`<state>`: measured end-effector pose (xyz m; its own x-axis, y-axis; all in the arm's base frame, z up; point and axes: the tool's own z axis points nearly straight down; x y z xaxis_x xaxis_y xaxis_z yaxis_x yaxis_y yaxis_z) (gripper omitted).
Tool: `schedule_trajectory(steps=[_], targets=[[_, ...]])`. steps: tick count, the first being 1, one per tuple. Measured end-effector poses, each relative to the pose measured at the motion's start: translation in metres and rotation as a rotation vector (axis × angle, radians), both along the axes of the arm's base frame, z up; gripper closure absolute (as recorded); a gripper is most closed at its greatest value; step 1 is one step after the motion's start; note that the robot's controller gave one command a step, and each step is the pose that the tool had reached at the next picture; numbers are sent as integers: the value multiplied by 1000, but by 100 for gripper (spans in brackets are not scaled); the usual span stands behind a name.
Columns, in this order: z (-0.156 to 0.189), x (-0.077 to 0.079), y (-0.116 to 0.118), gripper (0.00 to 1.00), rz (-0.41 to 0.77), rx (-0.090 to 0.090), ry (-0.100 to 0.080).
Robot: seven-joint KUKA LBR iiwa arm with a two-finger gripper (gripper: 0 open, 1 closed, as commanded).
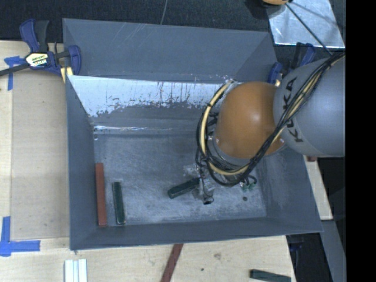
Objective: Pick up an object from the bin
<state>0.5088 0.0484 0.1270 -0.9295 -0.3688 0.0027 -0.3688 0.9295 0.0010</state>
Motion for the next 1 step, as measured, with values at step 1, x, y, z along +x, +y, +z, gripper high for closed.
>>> schedule_trajectory(steps=[1], targets=[[103,5,-23,100,6,0,-6]])
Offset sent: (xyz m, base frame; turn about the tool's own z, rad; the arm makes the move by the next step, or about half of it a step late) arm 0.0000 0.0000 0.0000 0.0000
